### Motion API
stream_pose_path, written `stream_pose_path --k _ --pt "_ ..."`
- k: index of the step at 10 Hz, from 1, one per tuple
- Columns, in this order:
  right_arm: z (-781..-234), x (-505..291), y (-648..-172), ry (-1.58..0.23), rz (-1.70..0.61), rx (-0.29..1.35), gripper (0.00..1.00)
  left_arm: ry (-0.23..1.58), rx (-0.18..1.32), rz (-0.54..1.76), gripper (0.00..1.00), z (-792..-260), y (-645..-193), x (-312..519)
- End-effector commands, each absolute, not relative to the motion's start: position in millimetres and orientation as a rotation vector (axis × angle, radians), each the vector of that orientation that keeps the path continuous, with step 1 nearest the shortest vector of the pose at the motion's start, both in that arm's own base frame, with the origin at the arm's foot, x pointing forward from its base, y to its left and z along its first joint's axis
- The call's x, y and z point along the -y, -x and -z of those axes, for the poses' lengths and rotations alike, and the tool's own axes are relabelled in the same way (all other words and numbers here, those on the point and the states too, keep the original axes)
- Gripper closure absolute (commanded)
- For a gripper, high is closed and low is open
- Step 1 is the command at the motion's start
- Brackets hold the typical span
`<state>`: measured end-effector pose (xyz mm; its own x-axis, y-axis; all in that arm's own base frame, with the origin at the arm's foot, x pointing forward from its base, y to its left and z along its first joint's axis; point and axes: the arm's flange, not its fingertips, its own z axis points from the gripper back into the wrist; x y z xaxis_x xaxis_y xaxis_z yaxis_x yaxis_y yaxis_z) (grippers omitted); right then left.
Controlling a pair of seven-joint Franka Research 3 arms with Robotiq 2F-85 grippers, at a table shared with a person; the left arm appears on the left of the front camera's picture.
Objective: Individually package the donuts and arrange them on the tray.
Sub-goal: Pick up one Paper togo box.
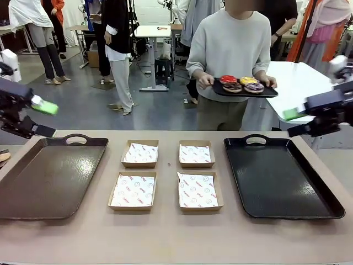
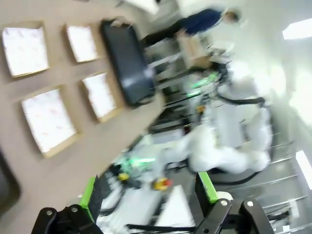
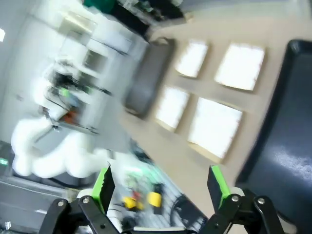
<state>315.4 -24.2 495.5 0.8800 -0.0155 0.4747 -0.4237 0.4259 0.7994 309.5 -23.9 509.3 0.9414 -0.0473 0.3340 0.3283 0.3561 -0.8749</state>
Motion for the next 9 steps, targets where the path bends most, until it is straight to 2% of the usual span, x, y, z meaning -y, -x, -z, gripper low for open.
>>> stream_pose_path --k 1,5,9 --pt "-453 60 -307 -1.602 -0.063 0.447 0.0 1.355 0.196 -0.019 0.0 -474 -312 7" --pt "-413 111 -305 -1.545 0.016 0.288 0.0 1.344 0.146 -0.16 0.0 -439 -303 -47" --pt "-398 125 -300 -1.38 0.096 0.189 0.0 1.276 0.151 -0.235 0.0 -412 -296 -79"
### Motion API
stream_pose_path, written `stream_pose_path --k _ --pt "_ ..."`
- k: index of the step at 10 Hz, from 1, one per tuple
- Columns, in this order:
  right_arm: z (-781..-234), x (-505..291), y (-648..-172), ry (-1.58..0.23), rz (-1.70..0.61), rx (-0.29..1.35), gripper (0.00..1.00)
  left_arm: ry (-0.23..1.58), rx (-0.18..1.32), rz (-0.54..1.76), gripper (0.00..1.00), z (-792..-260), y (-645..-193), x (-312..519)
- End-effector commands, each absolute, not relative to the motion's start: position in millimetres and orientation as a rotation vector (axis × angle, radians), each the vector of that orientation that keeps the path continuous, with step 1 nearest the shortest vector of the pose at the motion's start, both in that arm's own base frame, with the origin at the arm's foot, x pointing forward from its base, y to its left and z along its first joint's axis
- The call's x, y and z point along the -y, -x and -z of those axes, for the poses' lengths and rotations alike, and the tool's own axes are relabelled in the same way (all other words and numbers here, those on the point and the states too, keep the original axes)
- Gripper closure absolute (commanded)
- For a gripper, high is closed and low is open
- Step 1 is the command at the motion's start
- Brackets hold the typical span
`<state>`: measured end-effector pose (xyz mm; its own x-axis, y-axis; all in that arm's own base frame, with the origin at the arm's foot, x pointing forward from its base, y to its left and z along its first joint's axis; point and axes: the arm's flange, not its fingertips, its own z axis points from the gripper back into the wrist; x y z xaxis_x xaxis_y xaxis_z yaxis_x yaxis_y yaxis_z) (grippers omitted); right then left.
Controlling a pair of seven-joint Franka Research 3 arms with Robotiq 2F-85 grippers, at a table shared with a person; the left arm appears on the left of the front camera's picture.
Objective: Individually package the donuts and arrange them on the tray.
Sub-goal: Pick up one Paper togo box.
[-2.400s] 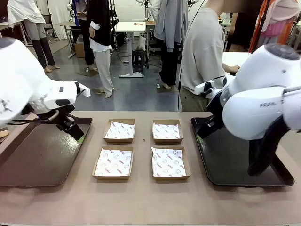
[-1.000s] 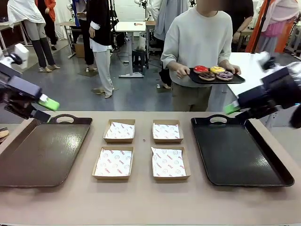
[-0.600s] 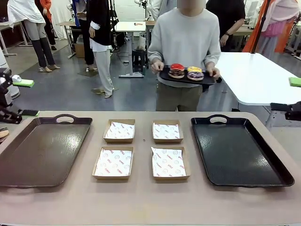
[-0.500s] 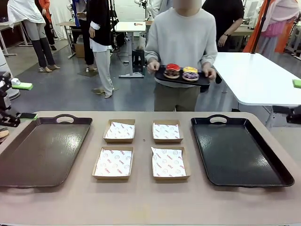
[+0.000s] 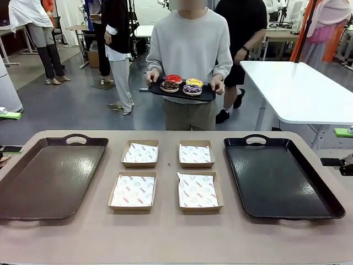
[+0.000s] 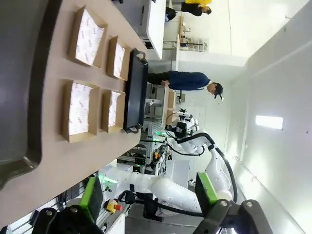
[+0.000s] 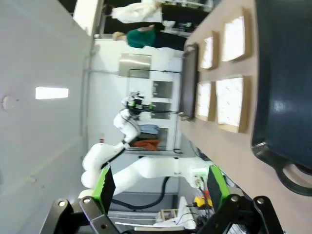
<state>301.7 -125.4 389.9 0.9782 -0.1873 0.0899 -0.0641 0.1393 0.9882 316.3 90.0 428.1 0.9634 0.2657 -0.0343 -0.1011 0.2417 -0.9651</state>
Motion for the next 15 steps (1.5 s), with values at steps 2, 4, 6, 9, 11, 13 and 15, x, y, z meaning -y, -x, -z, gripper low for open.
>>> stream_pose_path --k 2,4,6,9,11,13,15 --pt "-396 121 -300 -1.344 0.105 0.154 0.0 1.246 0.157 -0.26 0.0 -405 -292 -91" --pt "-397 110 -306 -1.331 0.089 0.159 0.0 1.201 0.182 -0.226 0.0 -411 -289 -87" --pt "-391 124 -303 -1.365 0.089 0.177 0.0 1.258 0.14 -0.275 0.0 -417 -311 -105" --pt "-391 124 -303 -1.365 0.089 0.177 0.0 1.258 0.14 -0.275 0.0 -417 -311 -105" --pt "-391 124 -303 -1.365 0.089 0.177 0.0 1.258 0.14 -0.275 0.0 -417 -311 -105" --pt "-391 124 -303 -1.365 0.089 0.177 0.0 1.258 0.14 -0.275 0.0 -417 -311 -105" --pt "-391 124 -303 -1.365 0.089 0.177 0.0 1.258 0.14 -0.275 0.0 -417 -311 -105"
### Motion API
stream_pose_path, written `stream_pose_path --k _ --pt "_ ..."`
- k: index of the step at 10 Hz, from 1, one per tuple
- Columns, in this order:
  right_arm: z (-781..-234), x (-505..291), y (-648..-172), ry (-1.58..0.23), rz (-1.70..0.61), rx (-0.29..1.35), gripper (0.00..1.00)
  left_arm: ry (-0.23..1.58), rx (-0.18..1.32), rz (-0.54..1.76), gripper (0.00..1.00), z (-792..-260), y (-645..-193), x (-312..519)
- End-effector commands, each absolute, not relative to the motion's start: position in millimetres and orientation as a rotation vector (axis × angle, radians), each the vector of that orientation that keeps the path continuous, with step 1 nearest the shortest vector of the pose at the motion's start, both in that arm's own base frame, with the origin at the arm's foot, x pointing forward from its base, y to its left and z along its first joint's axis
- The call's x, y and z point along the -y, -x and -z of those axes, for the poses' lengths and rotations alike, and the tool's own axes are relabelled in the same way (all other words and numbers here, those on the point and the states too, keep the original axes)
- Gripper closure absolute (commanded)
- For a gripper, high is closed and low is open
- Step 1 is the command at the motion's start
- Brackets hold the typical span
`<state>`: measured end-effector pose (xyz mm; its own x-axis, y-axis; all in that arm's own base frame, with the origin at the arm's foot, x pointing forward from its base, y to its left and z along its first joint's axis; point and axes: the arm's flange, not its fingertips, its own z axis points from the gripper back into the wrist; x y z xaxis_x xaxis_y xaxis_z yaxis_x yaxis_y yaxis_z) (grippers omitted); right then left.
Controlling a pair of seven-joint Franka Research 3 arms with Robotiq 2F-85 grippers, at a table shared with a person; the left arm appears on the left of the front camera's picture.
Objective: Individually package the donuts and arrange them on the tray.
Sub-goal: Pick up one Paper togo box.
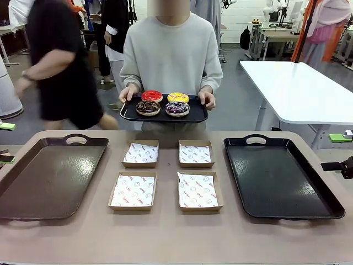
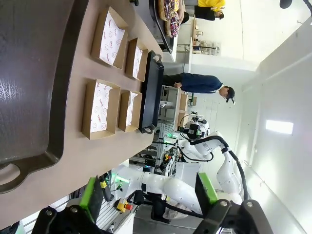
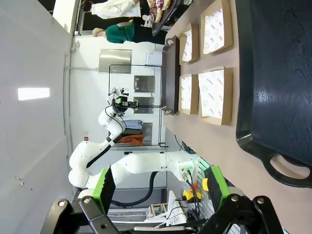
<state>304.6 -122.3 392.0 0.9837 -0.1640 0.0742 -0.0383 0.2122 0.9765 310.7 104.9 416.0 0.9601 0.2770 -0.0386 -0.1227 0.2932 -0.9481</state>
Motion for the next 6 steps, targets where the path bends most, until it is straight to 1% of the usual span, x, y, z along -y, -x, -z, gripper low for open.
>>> stream_pose_path --k 1,6 --pt "-391.5 123.8 -303.4 -1.365 0.089 0.177 0.0 1.258 0.14 -0.275 0.0 -416.8 -311.0 -104.8" --pt "-391.5 123.8 -303.4 -1.365 0.089 0.177 0.0 1.258 0.14 -0.275 0.0 -416.8 -311.0 -104.8"
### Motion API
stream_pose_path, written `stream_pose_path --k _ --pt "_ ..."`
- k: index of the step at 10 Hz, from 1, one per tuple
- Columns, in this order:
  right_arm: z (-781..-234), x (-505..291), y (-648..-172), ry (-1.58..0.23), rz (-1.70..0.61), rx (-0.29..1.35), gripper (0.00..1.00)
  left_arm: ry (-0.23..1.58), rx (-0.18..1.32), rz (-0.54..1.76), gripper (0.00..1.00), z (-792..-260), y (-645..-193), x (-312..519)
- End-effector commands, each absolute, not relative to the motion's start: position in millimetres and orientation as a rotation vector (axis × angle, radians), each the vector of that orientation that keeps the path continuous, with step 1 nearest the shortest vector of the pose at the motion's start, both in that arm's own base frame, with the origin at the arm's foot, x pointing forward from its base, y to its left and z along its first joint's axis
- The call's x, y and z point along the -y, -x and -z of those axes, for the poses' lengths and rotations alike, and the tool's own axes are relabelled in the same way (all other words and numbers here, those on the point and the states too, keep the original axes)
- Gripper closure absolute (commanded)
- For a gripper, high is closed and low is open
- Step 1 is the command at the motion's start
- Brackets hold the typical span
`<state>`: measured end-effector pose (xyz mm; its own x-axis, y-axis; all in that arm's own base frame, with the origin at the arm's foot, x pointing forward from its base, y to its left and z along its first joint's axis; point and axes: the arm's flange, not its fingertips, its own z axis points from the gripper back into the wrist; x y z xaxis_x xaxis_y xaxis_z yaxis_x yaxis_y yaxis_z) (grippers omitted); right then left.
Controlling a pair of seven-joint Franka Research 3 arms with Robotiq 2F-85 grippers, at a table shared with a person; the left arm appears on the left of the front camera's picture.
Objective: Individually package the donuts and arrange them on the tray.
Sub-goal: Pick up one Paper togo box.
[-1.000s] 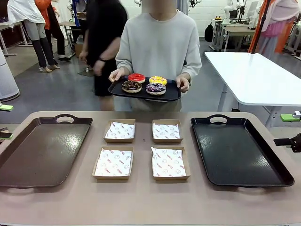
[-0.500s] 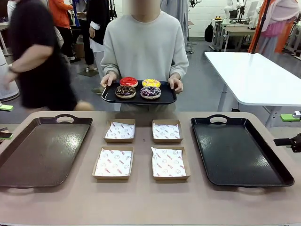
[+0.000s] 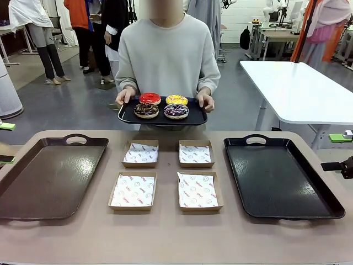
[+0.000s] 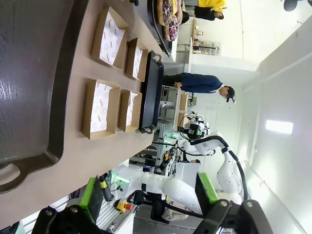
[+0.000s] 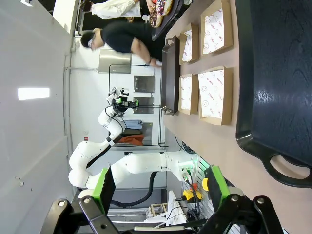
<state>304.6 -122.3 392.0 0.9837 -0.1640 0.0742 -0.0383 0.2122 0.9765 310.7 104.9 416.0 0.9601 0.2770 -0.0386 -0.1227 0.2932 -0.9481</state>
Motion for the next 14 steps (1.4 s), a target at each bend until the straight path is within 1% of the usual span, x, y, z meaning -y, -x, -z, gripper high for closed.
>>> stream_pose_path --k 1,8,9,11,14 --pt "-391 124 -303 -1.365 0.089 0.177 0.0 1.258 0.14 -0.275 0.0 -417 -311 -105" --pt "-391 124 -303 -1.365 0.089 0.177 0.0 1.246 0.142 -0.267 0.0 -416 -311 -105" --pt "-391 124 -303 -1.365 0.089 0.177 0.0 1.141 0.129 -0.191 0.0 -436 -312 -89" --pt "-391 124 -303 -1.365 0.089 0.177 0.0 0.917 0.107 -0.137 0.0 -474 -328 -48" --pt "-391 124 -303 -1.365 0.089 0.177 0.0 0.674 0.023 -0.064 0.0 -496 -360 31"
